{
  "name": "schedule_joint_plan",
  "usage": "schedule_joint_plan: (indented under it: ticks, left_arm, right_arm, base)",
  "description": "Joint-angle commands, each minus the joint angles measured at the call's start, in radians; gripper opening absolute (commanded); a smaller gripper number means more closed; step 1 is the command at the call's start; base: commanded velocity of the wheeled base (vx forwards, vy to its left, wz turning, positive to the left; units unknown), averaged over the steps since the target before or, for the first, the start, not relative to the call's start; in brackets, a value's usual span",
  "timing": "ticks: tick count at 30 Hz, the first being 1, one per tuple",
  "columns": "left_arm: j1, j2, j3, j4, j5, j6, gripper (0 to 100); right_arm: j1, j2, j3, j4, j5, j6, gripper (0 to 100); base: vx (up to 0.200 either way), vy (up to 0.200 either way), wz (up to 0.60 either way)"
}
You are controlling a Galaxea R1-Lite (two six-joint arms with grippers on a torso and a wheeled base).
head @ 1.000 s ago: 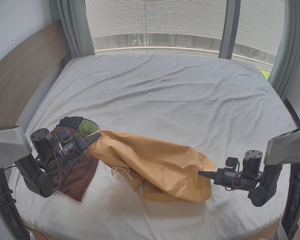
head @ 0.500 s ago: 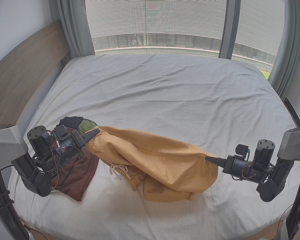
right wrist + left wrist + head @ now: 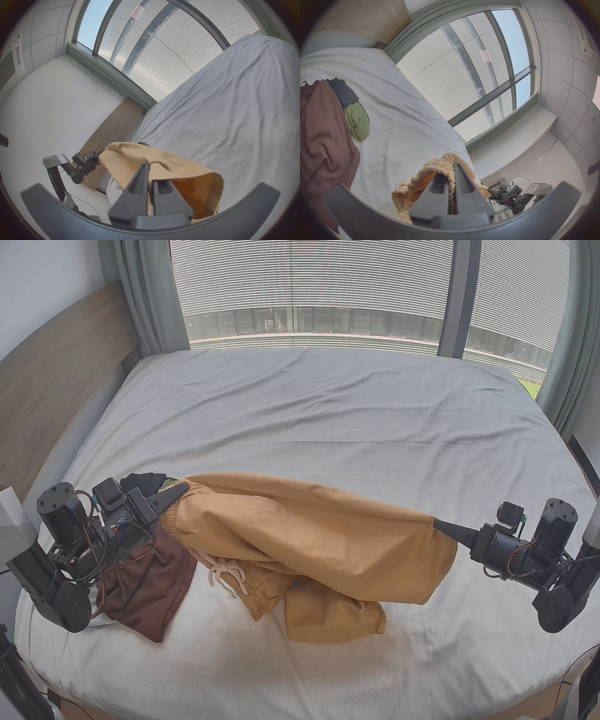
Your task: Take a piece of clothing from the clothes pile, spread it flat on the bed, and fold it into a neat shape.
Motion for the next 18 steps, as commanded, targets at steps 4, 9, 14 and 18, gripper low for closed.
schedule_joint_plan:
  ticks: [4,9,14,18]
  left_arm:
    - [0.004,-0.028,0.009,0.001,-0.006,0.021,0]
    - [0.004,-0.028,0.029,0.001,-0.01,0.081,0]
    - [0.03,-0.029,0.035,0.002,-0.038,0.083,0]
    - [0.05,-0.029,0.04,0.002,-0.069,0.083,0]
  right_arm:
    - [-0.017,-0.04,-0.008,-0.002,0.004,0.002,0]
    - [-0.034,-0.057,-0.015,-0.002,0.004,0.002,0]
    - [-0.051,-0.058,-0.023,-0.002,0.006,0.002,0]
    - [-0.06,-0.06,-0.029,-0.002,0.006,0.003,0]
  base:
    - [0.0,0.0,0.0]
    - [0.0,0.0,0.0]
    - [0.0,0.0,0.0]
    - [0.0,0.0,0.0]
